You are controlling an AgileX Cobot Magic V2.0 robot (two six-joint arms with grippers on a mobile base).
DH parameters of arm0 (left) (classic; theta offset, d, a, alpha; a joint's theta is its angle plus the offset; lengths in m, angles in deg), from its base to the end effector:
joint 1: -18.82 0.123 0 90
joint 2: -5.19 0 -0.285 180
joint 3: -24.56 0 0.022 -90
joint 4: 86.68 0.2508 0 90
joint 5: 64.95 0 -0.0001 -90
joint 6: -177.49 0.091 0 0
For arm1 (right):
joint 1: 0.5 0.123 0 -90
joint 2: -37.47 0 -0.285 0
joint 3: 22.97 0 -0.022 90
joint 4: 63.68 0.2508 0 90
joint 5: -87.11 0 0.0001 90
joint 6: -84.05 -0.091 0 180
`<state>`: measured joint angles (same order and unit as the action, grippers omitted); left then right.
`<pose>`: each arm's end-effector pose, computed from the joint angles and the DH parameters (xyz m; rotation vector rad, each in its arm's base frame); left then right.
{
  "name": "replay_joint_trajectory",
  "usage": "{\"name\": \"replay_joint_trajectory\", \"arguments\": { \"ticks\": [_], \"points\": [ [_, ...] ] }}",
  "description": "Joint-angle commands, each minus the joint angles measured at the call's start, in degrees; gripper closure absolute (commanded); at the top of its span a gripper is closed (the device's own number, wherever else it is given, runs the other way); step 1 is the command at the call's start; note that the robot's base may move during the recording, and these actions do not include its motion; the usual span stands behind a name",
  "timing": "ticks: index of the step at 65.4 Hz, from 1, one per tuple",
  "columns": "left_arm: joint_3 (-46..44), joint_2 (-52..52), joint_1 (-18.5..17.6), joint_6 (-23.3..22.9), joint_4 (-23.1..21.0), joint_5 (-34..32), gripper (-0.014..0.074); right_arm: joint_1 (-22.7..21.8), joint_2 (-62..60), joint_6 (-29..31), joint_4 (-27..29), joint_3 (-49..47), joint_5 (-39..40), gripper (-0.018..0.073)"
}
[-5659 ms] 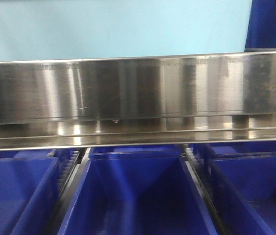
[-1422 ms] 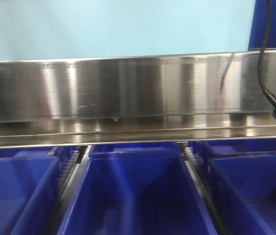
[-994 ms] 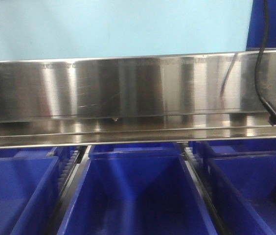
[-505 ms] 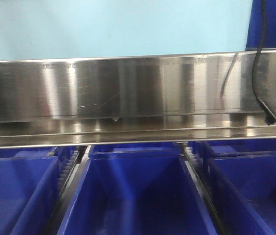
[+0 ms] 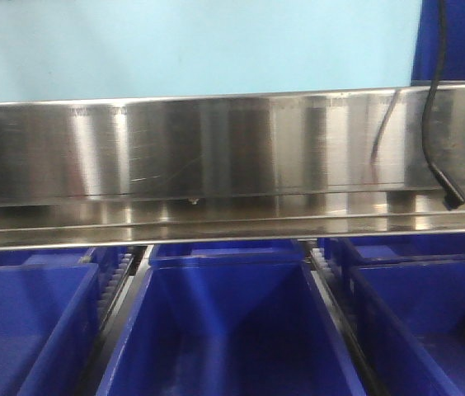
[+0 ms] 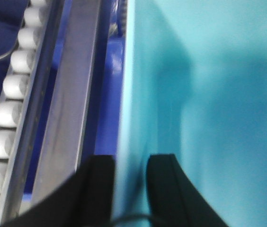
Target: Move two blue bins to right shelf middle
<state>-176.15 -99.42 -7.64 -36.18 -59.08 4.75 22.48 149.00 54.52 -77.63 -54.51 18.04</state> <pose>0.3384 -0.1242 0.3754 -0.0793 2.4966 0.2476 0.3707 0.1350 0.3777 0.1150 2.5485 0.0232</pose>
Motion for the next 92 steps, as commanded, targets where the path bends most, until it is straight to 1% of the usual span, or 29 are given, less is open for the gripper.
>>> {"name": "replay_joint_trajectory", "arguments": {
  "ticks": [1, 4, 5, 9, 13, 17, 21, 41, 56, 71, 87, 92],
  "points": [
    [-0.03, 0.07, -0.54, -0.11, -0.33, 0.26, 0.0261, 0.71, 0.24, 0.16, 2.12, 0.33, -0.08, 0.0668],
    [-0.03, 0.07, -0.54, -0.11, -0.33, 0.26, 0.0197, 0.71, 0.24, 0.16, 2.12, 0.33, -0.37, 0.0599],
    [-0.03, 0.07, -0.54, -0.23, -0.33, 0.26, 0.018, 0.71, 0.24, 0.16, 2.12, 0.33, -0.51, 0.0557],
    [-0.03, 0.07, -0.54, -1.01, -0.33, 0.26, 0.0127, 0.71, 0.24, 0.16, 2.12, 0.23, -0.89, 0.044],
    [-0.03, 0.07, -0.54, -1.12, -0.21, 0.26, 0.0115, 0.71, 0.24, 0.25, 2.12, 0.23, -0.89, 0.0342],
    [-0.03, 0.07, -0.54, -1.2, -0.21, 0.26, 0.012, 0.71, 0.24, 0.67, 2.12, 0.23, -0.89, 0.0271],
    [-0.03, 0.29, -0.54, -1.2, -0.21, 0.26, 0.0121, 0.71, -0.01, 0.67, 2.12, 0.23, -0.89, 0.0246],
    [-0.03, 3.22, -0.54, -1.41, -0.7, 0.26, 0.0121, 0.71, -3.96, 0.67, 2.12, 0.23, -0.43, 0.024],
    [-0.06, 5.64, -0.54, -1.41, -2.28, 0.08, 0.0121, 0.71, -6.92, 0.77, 1.61, 0.13, -0.3, 0.024],
    [-2.41, 6.62, -0.54, -0.89, -6.42, 0.26, 0.0121, 0.71, -10.07, 1.63, 1.61, 0.13, -0.89, 0.024],
    [-2.89, 6.39, -0.54, -0.89, -6.45, 0.26, 0.0121, 0.71, -10.07, 2.04, 1.88, 0.24, -0.89, 0.024],
    [-2.89, 6.02, -0.54, -0.89, -7.22, 0.26, 0.0121, 0.71, -9.57, 2.04, 2.03, 0.36, -0.89, 0.024]
  ]
}}
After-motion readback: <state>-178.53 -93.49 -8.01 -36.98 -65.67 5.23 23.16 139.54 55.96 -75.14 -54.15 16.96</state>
